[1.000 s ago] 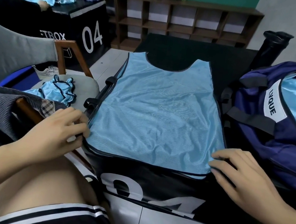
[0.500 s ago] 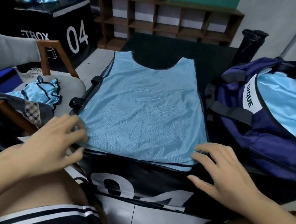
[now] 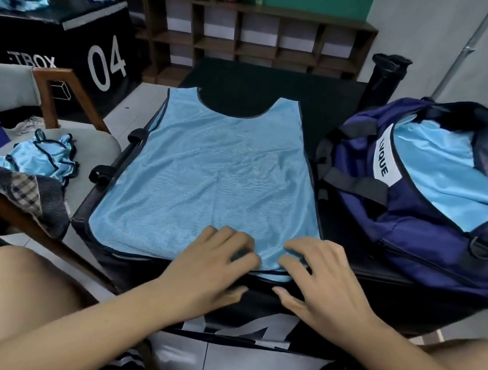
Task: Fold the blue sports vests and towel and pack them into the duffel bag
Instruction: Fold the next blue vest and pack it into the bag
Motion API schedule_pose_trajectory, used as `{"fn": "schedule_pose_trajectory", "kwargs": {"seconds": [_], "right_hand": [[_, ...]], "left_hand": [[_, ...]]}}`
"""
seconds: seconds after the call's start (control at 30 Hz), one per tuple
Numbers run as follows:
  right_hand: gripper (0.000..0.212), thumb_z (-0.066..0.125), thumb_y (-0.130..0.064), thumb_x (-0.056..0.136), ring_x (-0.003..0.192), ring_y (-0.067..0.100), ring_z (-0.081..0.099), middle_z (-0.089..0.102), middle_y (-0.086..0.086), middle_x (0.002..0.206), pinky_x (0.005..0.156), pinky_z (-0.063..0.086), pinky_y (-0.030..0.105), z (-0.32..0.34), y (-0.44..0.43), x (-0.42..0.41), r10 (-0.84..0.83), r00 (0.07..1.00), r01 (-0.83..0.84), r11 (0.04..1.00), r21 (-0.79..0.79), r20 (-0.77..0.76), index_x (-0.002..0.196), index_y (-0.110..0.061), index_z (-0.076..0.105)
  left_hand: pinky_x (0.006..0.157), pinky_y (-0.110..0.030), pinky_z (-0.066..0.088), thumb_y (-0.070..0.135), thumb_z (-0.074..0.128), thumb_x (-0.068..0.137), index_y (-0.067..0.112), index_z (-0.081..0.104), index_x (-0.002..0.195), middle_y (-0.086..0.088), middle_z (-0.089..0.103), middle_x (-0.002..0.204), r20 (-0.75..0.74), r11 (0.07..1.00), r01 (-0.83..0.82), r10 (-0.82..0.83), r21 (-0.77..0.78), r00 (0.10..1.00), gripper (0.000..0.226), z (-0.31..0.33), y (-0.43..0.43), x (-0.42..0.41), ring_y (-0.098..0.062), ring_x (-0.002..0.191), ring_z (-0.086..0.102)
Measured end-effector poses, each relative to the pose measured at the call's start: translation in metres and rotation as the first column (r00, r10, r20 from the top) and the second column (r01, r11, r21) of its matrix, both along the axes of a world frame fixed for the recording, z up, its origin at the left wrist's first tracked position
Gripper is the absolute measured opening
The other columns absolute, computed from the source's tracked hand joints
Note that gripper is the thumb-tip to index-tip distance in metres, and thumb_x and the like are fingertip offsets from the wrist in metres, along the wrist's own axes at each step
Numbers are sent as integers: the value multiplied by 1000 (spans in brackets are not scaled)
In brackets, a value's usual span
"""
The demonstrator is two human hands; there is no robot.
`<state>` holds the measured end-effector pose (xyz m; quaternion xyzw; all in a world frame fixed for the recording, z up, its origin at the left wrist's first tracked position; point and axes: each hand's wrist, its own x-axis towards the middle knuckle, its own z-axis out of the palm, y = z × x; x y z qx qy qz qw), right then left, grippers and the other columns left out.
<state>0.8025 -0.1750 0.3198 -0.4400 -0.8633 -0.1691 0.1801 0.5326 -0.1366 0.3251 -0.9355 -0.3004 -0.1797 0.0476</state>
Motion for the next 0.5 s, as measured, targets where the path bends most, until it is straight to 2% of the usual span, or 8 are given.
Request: {"fn": "schedule_pose_trajectory", "kwargs": {"seconds": [0.1,0.2,0.33,0.5], "right_hand": [[41,78,-31,84,121,34,60,62,13,130,107,39,45,0,1,-6,-8,1000,7,1000,26,15,118,-9,69],[36,74,-24,84,119,34,60,62,12,128,105,42,46,3,1,-10,3,1000,-3,999,53,5,115,-8,69],[34,69,-26,82,117,34,60,63,12,127,103,42,47,7,2,-12,-4,1000,5,998,58,-19,111,-8,69],[30,65,-12,77,105,34,61,65,8,116,96,45,47,15,6,-9,-9,994,16,998,61,-112,107,-7,68]], "left_hand": [[81,-41,39,32,78,76,22,63,114,1,54,123,-1,999,-32,32,39,999,42,-6,0,15,-27,104,53],[79,-43,41,20,73,82,18,64,107,-1,58,118,80,996,-34,27,86,996,26,-9,1,18,-29,99,55],[76,-40,41,17,66,92,16,65,99,1,62,106,164,995,11,-28,102,986,7,2,1,14,-27,90,56],[73,-39,42,12,61,95,15,64,97,3,61,96,228,994,42,-63,97,972,5,13,0,11,-25,83,57]]}}
